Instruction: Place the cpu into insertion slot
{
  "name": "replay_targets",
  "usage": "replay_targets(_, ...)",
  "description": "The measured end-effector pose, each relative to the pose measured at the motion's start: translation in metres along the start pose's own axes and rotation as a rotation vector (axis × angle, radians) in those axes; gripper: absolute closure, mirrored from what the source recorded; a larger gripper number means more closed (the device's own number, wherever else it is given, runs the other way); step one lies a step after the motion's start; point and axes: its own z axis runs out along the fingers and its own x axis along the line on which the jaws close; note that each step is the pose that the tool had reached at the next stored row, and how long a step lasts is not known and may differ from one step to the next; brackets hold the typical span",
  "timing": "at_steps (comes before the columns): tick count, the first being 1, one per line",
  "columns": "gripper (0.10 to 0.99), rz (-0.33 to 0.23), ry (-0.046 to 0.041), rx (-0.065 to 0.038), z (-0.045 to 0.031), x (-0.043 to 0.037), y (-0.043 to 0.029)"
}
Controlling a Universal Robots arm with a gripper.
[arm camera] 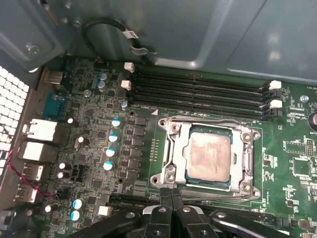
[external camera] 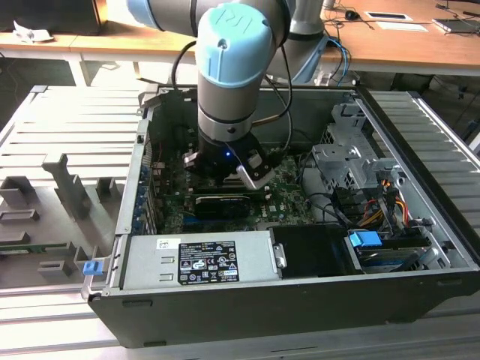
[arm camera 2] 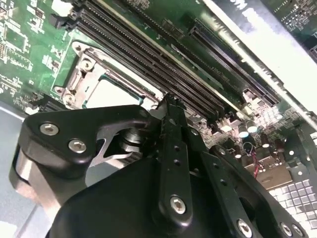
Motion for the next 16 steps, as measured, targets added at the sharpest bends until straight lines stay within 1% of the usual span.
replay_targets(1,0.98,0.0,-0.0019,-0.014,0.0003,0.0018,-0.0014)
replay_targets(2,0.98,-0.001,-0.0036,-0.028,0.0046,0.0035,-0.0027)
replay_targets(3,0.98,-0.001,-0.0042,-0.034,0.0093,0.0046,-0.0038)
replay_targets(4,0.98,-0.001,-0.0064,-0.049,0.0125,0.0055,-0.0045)
replay_targets(5,0.98,-0.001,-0.0083,-0.064,0.0135,0.0071,-0.0047)
replay_targets(6,0.98,-0.001,-0.0091,-0.07,0.0156,0.008,-0.0051)
replay_targets(7,0.98,-0.001,-0.0099,-0.077,0.0193,0.0103,-0.0054)
replay_targets(8,0.98,-0.002,-0.0102,-0.081,0.0204,0.0108,-0.0053)
replay_targets(9,0.98,-0.002,-0.0105,-0.082,0.0205,0.011,-0.0052)
replay_targets(11,0.98,-0.002,-0.0113,-0.084,0.0172,0.0109,-0.004)
replay_targets(14,0.98,-0.002,-0.0107,-0.083,-0.0002,0.0109,0.0009)
replay_targets(16,0.98,-0.002,-0.0107,-0.083,-0.0052,0.0108,0.0024)
